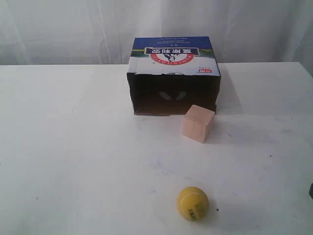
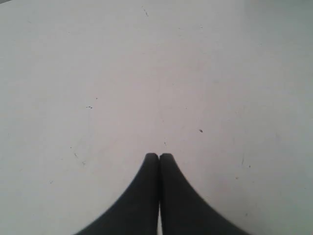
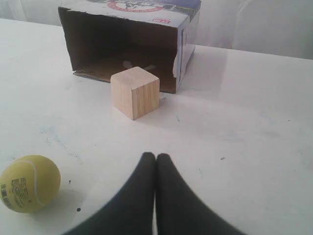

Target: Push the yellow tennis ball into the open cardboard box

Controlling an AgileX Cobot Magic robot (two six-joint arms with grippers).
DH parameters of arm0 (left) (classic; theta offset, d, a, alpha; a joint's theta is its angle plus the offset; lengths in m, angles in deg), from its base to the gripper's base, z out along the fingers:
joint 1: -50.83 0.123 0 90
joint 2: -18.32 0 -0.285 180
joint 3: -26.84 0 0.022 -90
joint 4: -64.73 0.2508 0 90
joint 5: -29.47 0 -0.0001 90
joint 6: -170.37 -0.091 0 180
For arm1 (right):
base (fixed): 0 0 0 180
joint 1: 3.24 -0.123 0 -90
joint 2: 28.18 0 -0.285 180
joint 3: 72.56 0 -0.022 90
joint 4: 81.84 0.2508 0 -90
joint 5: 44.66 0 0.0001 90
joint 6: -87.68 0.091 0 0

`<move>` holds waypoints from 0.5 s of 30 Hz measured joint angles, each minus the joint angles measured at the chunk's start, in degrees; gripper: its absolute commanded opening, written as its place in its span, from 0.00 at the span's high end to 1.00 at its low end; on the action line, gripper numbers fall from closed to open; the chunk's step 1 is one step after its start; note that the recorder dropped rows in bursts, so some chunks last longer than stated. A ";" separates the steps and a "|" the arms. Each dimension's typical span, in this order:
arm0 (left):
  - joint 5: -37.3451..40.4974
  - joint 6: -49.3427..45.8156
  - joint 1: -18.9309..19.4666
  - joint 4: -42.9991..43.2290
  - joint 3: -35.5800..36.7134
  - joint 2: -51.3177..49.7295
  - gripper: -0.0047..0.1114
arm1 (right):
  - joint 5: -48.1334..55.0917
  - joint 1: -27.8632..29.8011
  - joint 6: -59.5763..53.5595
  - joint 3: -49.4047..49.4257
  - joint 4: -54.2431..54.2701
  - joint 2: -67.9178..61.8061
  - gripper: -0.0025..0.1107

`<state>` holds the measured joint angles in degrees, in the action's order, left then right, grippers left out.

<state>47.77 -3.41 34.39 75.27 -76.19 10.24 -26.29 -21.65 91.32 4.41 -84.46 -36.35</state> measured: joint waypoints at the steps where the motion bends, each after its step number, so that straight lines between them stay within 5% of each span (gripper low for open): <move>1: 0.00 0.00 0.00 0.00 0.00 0.00 0.96 | 0.00 0.00 0.00 0.00 0.00 0.00 0.98; 15: 0.00 0.00 0.00 0.00 0.00 0.00 0.96 | -0.51 0.00 0.00 0.00 0.00 0.00 0.98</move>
<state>47.77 -3.41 34.39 75.27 -76.19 10.24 -26.80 -21.65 91.32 4.41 -84.46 -36.35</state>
